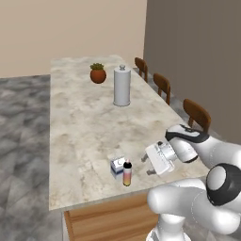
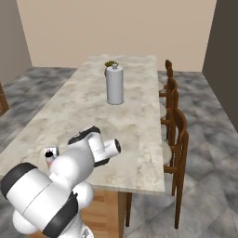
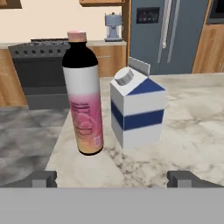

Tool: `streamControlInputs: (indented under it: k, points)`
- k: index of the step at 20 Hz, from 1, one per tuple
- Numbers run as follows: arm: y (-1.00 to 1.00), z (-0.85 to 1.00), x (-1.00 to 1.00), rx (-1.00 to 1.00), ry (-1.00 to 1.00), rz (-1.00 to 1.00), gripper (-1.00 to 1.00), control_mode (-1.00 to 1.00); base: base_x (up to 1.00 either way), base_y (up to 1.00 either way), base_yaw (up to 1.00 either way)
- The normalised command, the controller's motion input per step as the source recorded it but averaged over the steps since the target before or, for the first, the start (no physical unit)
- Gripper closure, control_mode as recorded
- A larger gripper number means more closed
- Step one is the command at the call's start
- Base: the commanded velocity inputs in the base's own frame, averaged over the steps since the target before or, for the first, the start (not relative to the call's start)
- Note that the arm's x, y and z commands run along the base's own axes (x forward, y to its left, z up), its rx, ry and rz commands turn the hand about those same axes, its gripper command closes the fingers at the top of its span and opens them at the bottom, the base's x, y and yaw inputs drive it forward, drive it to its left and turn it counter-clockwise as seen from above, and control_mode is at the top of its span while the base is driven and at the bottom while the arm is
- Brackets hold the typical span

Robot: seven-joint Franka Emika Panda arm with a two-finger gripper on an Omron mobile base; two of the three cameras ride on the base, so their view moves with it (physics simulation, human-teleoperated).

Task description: Pick the bottled drink, milk, bottled drink from the counter and place them in the open cabinet.

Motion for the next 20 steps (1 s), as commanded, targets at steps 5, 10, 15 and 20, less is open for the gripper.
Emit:
streamControlInputs:
  k: [5, 10, 15, 20]
  points:
    - [0.31, -0.06, 0.02, 0.09, 0.02, -0.14, -1.0, -1.0, 0.0, 0.0, 0.0]
    - [0.14, -0.01, -0.14, 0.1, 0.05, -0.08, -1.0, -1.0, 0.0, 0.0, 0.0]
    - [0.07, -0.08, -0.29, 0.04, 0.03, -0.01, -1.0, -1.0, 0.0, 0.0, 0.0]
    - [0.03, 0.0, -0.05, 0.0, 0.0, 0.0, -1.0, -1.0, 0.0, 0.0, 0.0]
